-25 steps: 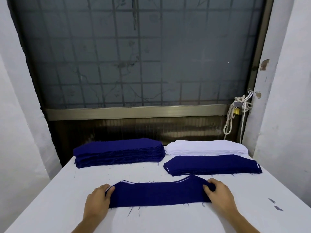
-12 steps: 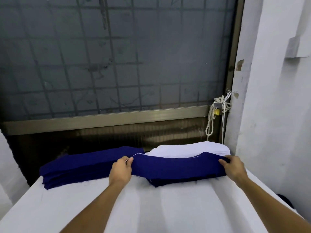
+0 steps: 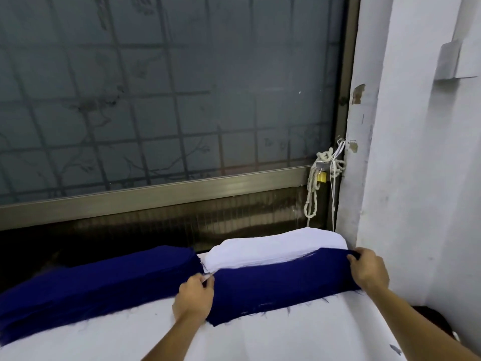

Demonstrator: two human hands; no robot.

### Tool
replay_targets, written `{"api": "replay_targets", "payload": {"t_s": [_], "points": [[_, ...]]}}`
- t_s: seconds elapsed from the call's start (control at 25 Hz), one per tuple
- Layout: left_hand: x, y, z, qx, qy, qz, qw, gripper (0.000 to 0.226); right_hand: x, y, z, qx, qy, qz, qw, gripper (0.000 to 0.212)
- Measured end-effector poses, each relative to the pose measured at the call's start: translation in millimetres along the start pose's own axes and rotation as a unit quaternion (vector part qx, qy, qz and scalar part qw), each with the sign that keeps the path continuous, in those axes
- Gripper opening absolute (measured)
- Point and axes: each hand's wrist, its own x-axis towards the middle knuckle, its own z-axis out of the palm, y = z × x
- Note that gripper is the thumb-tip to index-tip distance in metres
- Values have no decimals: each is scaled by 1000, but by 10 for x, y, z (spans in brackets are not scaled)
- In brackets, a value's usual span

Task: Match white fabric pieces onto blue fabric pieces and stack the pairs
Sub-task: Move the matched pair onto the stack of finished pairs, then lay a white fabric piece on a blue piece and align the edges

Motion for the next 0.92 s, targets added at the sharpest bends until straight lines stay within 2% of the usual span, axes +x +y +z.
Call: {"api": "replay_targets", "payload": {"t_s": [0.08, 0.2, 0.72, 0.92], "points": [[-78, -147, 173, 2, 14, 1, 1000, 30, -85, 145, 162, -55, 18, -15, 998, 31], [-97, -248, 259, -43, 61, 19, 997, 26, -142, 255, 291, -76, 65, -39, 994, 31], [-59, -321, 272, -114, 84, 3, 990, 28, -182, 280, 273, 2, 91, -16, 996, 32], [-51, -282, 228, -152, 87, -21, 984, 14, -273, 160, 350, -94, 156, -59, 981, 36]]}}
